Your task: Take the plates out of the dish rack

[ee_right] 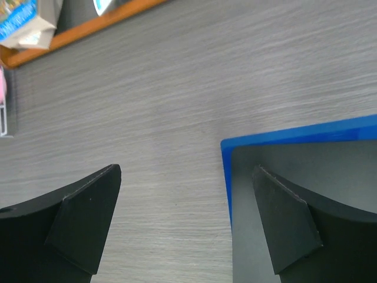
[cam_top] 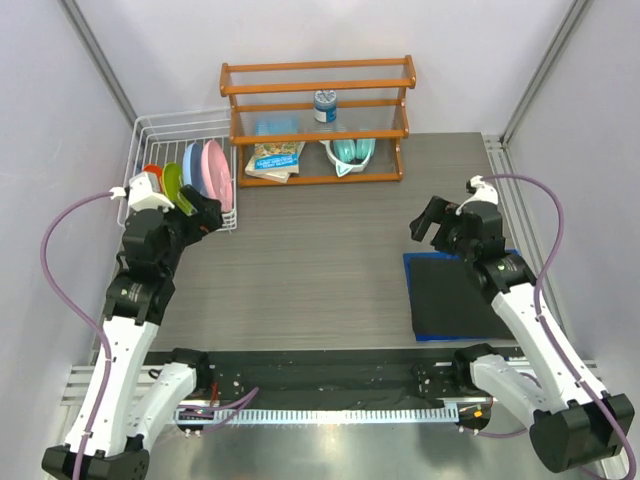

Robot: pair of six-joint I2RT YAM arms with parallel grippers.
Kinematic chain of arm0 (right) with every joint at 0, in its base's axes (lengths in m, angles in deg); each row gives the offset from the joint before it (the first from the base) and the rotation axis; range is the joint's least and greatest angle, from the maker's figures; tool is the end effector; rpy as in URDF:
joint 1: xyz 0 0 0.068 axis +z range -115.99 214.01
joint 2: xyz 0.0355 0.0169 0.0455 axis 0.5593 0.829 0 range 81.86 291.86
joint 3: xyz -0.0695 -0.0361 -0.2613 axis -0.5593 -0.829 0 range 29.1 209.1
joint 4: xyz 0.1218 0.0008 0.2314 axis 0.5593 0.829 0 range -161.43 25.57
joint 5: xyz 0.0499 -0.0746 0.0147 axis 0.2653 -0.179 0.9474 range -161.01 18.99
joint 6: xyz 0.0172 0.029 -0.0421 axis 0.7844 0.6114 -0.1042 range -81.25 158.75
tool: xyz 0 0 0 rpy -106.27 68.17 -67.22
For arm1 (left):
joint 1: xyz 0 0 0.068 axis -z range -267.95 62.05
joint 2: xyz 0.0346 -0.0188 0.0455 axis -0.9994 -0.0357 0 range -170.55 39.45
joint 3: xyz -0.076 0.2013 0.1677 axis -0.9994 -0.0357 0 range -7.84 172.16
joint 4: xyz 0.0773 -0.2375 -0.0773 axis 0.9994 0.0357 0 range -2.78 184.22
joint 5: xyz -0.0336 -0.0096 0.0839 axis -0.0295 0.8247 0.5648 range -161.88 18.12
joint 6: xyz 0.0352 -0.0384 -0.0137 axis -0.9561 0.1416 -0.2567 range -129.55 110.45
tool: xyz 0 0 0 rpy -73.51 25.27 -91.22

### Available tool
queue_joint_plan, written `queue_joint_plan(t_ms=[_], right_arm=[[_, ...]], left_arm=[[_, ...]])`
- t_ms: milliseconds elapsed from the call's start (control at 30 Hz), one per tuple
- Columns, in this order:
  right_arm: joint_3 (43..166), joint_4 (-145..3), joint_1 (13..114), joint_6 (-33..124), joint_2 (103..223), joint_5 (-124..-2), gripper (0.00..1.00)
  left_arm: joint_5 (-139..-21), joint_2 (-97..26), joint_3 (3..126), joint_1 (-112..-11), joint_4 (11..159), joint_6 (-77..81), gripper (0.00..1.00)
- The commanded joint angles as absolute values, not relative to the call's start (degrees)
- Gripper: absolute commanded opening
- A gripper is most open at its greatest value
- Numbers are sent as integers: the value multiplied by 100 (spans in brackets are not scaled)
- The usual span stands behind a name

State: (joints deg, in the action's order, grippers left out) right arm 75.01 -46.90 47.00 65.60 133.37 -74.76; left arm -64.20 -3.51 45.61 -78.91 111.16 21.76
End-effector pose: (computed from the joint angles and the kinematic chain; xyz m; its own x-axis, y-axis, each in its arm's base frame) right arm 0.1956 0.0426 0.3010 -0.5127 0.3442 -0.7865 0.0699 0.9298 0.3614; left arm 0.1617 -0.0210 0.3716 -0.2105 -0.4879 -0.8471 -0.0959 0.8727 -0.4788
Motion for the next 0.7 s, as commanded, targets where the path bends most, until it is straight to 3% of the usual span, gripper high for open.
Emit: queue_joint_plan(t_ms=[0, 200, 300, 667], right_arm=[[7903, -4786, 4745, 6625, 12829, -7831, 100], [6718, -5603, 4745, 7425, 11984, -7832, 100], [6224, -6307, 4745, 7329, 11939, -7339, 100], [6689, -6175, 4737, 6766, 13213, -7531, 100]], left_arm=[[-5512, -222, 4771, -7890, 11490, 2638, 99], [-6562, -46, 4464, -7890, 10861, 2263, 100], [-6187, -168, 4314, -7890, 10735, 2499, 99], [-5749, -2417, 4955, -7881, 9356, 1700, 99]])
